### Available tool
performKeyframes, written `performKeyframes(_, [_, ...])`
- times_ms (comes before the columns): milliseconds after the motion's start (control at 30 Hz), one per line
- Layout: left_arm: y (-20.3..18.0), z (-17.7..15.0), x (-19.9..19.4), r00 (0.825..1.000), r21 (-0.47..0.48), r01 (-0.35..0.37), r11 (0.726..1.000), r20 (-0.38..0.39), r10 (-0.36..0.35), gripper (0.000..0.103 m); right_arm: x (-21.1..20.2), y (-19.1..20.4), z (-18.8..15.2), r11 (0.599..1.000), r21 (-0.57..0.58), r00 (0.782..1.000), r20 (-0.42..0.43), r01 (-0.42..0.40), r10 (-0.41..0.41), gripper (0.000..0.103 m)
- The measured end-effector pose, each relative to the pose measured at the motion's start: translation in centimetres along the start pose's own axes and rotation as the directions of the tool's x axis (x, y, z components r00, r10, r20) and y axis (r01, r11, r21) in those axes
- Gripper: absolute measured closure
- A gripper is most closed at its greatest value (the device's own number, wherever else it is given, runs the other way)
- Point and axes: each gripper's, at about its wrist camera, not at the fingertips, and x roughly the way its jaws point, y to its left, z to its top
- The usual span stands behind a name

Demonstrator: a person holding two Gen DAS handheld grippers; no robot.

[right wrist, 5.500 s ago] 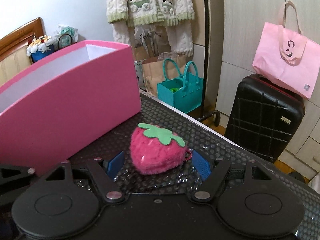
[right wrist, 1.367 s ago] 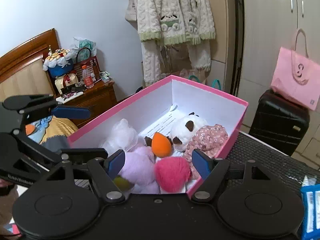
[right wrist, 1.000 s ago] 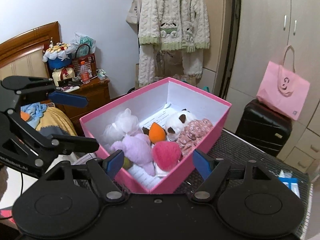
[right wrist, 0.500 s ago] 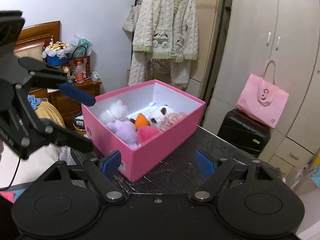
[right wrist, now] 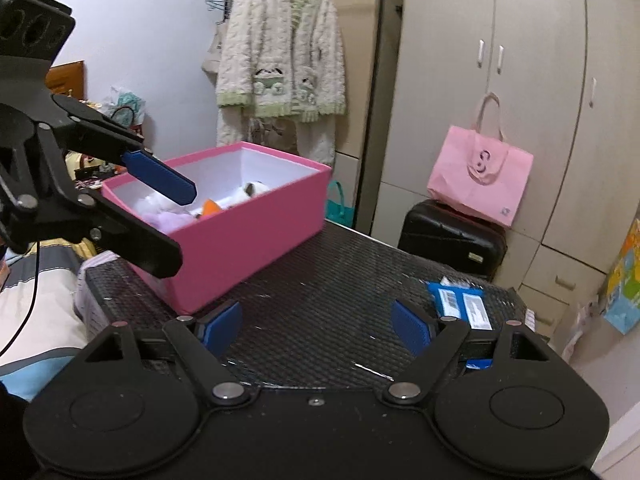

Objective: Organize soft objects
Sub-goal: 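Move both tools away from the box toward the blue wet-wipes pack, then grasp the blue wet-wipes pack with the left tool and lift it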

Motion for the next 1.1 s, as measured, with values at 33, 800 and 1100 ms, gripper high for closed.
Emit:
performKeyframes(33, [-0.2,0.1,0.8,1.0,-0.006,-0.002,1.0,0.005,0.002,0.017,0.3,-0.6,-0.3,1.0,0.008,1.0,-0.001,0.002,-0.002,0.017])
performKeyframes(800, [-0.8,2.1,16.7,0.985,-0.164,-0.105,0.981,0.116,0.125,0.018,10.0,-14.1,-6.0,0.989,0.139,0.999,0.011,0.046,-0.047,0.016])
performKeyframes(1100, [-0.1,2.9,22.7,0.996,-0.28,-0.071,0.957,0.035,0.084,0.02,13.1,-16.7,-6.6,0.984,0.177,0.996,-0.093,0.025,-0.009,0.013])
